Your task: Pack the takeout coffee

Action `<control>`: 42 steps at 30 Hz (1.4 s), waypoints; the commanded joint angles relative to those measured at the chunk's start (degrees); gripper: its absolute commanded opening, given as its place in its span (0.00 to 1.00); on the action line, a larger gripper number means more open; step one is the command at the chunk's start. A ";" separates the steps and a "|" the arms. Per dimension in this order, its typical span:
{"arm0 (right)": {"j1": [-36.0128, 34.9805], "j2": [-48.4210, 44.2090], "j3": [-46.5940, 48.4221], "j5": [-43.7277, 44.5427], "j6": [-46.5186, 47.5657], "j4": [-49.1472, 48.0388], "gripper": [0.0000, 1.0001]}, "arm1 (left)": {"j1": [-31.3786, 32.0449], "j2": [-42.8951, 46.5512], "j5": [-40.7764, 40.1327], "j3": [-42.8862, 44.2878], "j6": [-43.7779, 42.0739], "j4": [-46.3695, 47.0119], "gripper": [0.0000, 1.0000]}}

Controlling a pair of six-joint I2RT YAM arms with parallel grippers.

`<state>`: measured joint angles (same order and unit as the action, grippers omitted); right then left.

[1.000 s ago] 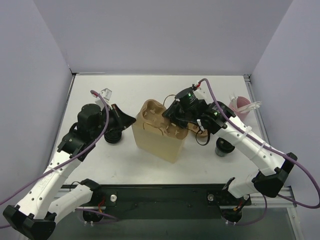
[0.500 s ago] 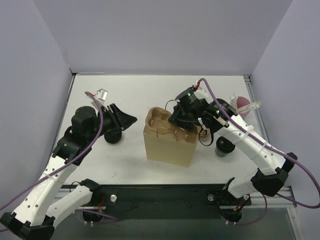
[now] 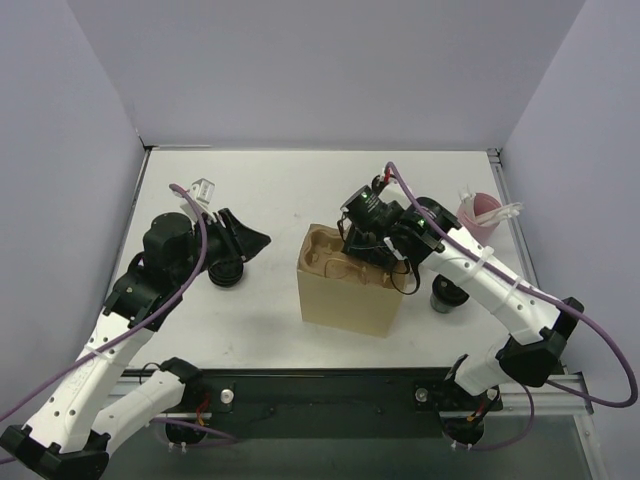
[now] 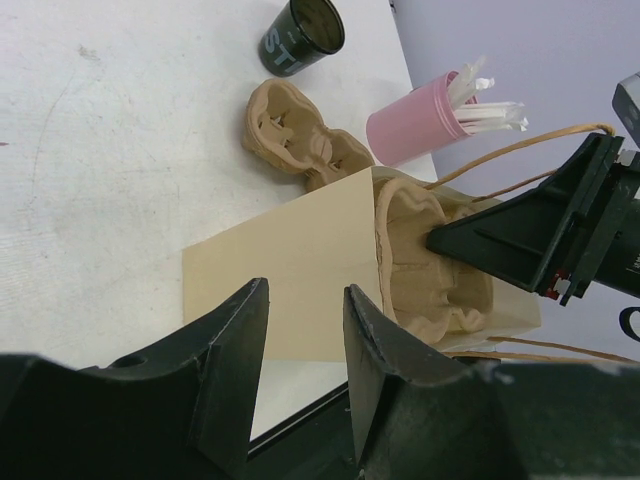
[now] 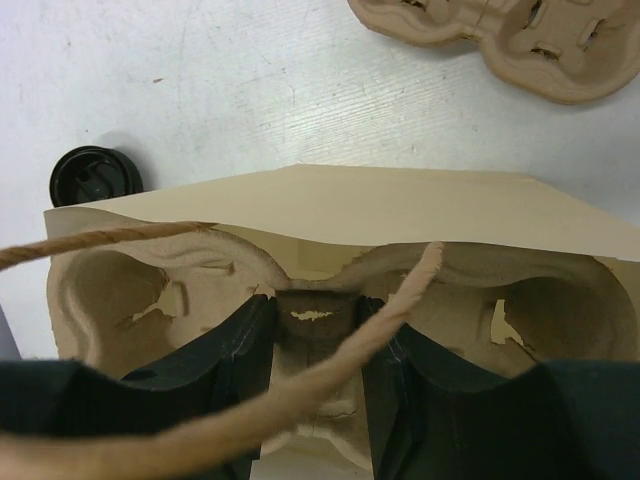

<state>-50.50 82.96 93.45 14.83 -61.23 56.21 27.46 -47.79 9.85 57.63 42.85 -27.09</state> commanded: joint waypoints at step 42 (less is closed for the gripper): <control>-2.67 2.91 -11.18 10.22 -2.84 -1.62 0.37 | 0.31 1.38 -4.57 1.79 -4.62 -6.66 0.46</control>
<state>-52.66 85.58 83.79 23.55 -62.24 54.85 27.46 -47.51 6.17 57.80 39.29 -33.65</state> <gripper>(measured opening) 0.357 0.458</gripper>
